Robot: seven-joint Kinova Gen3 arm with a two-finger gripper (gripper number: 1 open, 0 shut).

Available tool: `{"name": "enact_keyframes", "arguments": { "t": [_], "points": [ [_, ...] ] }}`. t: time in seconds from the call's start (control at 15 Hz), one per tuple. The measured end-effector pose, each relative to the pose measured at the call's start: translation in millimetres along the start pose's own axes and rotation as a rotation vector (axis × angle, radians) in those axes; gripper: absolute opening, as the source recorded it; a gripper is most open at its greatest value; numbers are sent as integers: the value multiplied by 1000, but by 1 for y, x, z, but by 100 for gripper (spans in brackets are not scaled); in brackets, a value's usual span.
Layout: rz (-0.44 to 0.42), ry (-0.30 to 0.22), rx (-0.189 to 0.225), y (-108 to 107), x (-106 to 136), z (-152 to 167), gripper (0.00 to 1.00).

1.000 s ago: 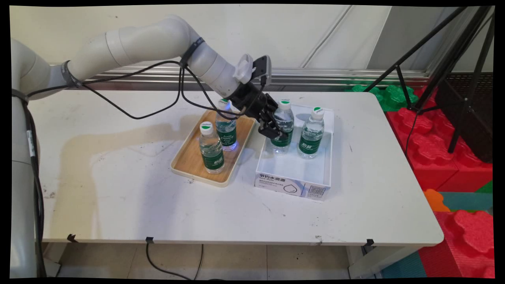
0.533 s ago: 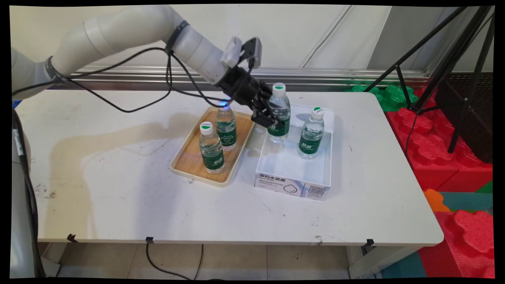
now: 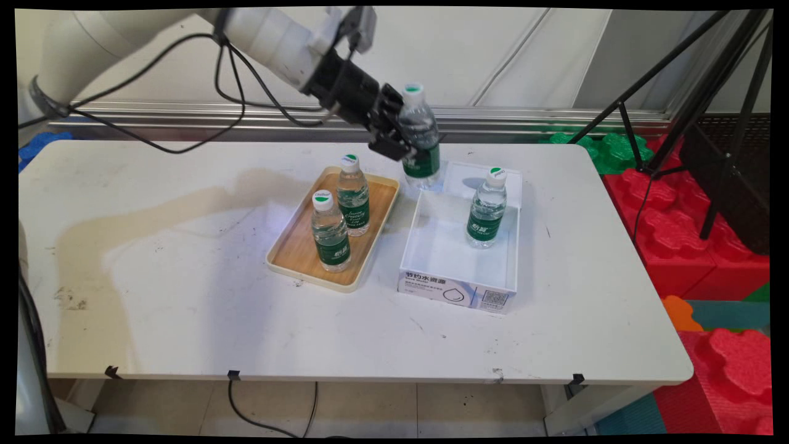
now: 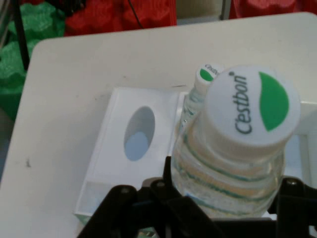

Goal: Place the picked object on the tray

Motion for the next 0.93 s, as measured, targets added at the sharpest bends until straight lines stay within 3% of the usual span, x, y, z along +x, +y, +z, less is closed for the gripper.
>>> {"name": "enact_keyframes", "arguments": {
  "t": [0.33, 0.53, 0.93],
  "points": [
    [-6, 12, 48, -17, 1, -49, 0],
    [-6, 1, 68, -25, -4, -63, 0],
    [-10, -67, 104, -48, -35, -80, 0]
  ]
}}
